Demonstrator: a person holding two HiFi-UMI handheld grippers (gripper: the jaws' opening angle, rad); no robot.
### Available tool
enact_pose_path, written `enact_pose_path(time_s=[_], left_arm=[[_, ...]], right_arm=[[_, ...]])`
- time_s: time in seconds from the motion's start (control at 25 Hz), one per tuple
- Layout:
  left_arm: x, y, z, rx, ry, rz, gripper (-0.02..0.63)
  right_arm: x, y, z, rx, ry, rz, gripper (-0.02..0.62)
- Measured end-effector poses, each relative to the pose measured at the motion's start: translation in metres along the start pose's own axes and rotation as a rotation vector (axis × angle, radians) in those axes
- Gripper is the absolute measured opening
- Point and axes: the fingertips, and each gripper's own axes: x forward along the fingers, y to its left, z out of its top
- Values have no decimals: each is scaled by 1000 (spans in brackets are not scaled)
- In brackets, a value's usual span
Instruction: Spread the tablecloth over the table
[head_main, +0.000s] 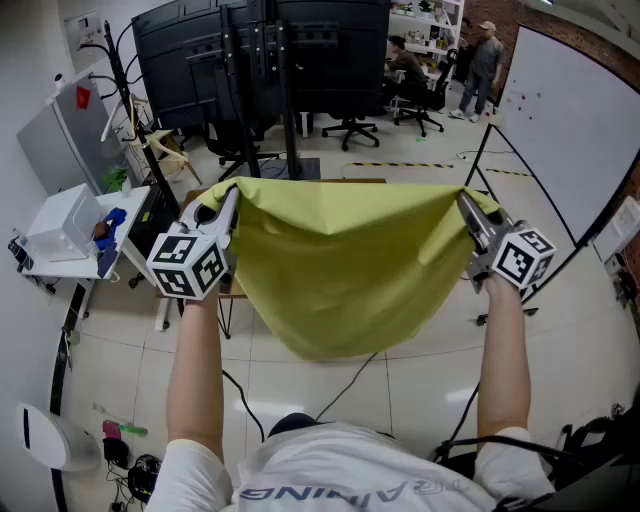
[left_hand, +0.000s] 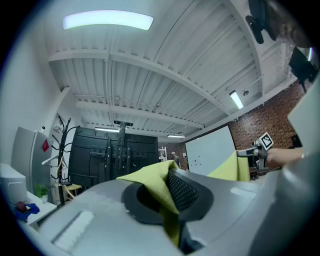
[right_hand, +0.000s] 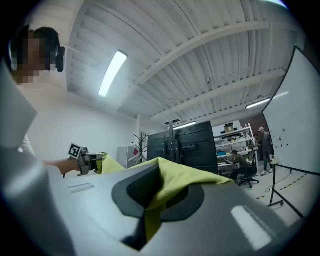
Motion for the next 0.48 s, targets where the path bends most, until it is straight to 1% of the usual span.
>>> enact_pose_path(time_s=[0.12,0.24,0.4,0.48], left_arm=[[12,-1,7,-3,-19,16,9],[23,7,10,0,-22,27,9],[45,21,28,23,-41,40,9],[59,28,33,34,-46,38,9]], right_arm=[[6,-12,4,-7,-7,6,11],[16,-18,7,-4,-15,15,11],[38,-28,24,-23,-40,33,11],[50,-38,31,-30,-57,25,11]])
